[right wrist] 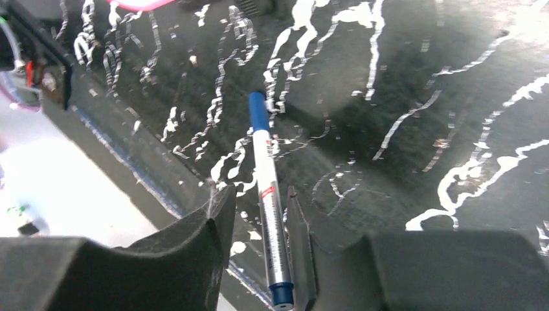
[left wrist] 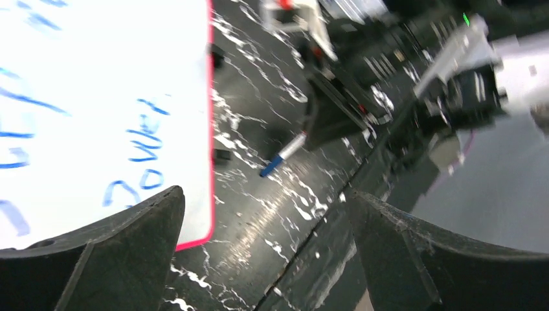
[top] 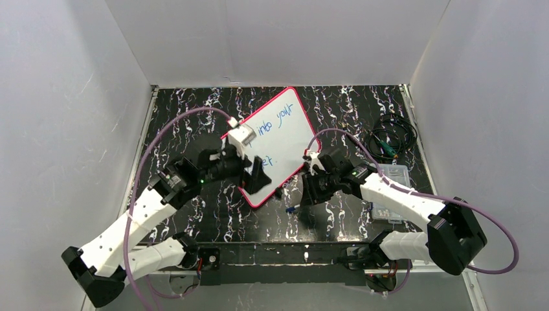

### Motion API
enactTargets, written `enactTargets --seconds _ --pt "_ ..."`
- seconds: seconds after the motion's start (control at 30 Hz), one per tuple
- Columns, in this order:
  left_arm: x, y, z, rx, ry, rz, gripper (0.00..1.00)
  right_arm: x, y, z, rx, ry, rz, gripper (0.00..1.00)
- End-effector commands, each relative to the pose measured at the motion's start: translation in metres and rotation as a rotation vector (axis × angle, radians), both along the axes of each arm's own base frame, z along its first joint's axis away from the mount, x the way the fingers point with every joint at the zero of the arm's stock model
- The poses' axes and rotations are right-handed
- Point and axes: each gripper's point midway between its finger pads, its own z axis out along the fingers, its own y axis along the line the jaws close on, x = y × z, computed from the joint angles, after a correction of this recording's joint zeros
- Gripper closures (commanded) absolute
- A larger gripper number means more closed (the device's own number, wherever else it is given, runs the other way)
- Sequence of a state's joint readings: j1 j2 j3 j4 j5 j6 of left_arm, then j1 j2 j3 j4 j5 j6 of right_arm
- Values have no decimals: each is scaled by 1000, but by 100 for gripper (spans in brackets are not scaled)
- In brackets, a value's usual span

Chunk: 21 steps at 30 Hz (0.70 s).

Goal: Write a sentence on the whiteboard
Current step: Place the whiteboard marker at the center of the board.

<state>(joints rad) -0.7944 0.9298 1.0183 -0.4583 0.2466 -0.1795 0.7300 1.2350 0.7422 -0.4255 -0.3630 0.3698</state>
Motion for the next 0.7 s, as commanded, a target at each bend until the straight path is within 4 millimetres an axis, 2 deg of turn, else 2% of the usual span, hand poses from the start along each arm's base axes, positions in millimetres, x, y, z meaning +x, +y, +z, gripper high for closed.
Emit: enactTargets --seconds 0.0,0.2,0.27,0.37,0.47,0.53,0.67 --pt "42 27 24 -74 56 195 5 33 -11 -7 -51 -96 -122 51" --pt "88 68 61 -137 -3 401 3 64 -30 4 -76 -179 -232 19" --pt "100 89 68 -128 -18 497 2 75 -39 11 -85 -213 -271 3" --pt "115 127 73 -111 -35 664 2 93 -60 22 -124 -266 -346 1" --pt "120 169 68 -63 -61 851 2 113 -84 41 -160 -344 -447 1" --pt "119 203 65 4 -106 1003 2 125 -98 60 -170 -411 -518 1" --pt "105 250 55 123 -185 1205 2 144 -132 108 -213 -606 -685 1"
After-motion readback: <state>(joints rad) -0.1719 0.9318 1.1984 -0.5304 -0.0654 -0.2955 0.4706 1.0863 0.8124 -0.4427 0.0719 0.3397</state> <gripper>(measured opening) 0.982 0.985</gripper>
